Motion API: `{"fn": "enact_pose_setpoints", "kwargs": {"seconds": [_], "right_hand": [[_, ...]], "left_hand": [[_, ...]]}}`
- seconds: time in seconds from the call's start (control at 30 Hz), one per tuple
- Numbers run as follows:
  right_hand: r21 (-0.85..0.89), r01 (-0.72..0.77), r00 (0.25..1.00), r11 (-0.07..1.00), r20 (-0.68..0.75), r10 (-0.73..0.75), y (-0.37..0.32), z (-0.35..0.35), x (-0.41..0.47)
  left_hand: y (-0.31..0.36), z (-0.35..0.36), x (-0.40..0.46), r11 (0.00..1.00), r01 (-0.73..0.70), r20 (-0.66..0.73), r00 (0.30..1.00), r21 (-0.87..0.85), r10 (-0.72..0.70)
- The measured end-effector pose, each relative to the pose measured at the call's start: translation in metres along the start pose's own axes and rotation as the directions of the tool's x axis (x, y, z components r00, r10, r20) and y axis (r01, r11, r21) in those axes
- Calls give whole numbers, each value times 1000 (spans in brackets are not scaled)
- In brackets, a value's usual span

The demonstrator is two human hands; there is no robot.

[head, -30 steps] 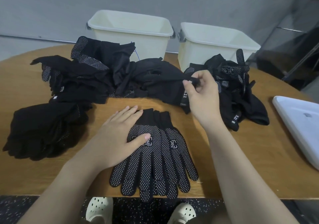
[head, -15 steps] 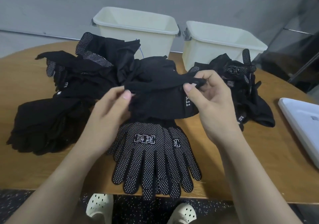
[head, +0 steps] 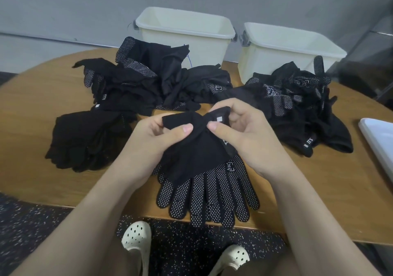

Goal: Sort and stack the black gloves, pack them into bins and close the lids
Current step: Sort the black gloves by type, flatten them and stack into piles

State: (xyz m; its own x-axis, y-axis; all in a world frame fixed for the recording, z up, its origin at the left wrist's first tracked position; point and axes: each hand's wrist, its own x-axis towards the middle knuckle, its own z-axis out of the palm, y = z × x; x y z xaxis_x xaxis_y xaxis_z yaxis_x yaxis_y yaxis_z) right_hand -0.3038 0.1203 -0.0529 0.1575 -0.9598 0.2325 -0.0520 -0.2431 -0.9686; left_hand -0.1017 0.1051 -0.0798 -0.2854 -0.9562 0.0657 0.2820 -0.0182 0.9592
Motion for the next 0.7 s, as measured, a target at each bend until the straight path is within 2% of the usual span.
{"fn": "enact_pose_setpoints", "kwargs": {"seconds": [0.2,0.4,0.57,0.7], "right_hand": [[7,-64,998,998,-2,64,1,-2,-2],[-96,-75,987,993,-146,61,7,-17,-1],[-161,-82,962,984,-273,35,10,-18,-3],[-138,-151,927,979,-362,92,11,-10,-8]], "left_hand": [[-2,2,-2,997,-49,-158,986,51,57],[-1,2,-6,989,-98,-250,960,113,124],[1,7,-6,945,-243,-323,896,220,306],[3,16,-9,886,-331,-311,847,324,430]]}}
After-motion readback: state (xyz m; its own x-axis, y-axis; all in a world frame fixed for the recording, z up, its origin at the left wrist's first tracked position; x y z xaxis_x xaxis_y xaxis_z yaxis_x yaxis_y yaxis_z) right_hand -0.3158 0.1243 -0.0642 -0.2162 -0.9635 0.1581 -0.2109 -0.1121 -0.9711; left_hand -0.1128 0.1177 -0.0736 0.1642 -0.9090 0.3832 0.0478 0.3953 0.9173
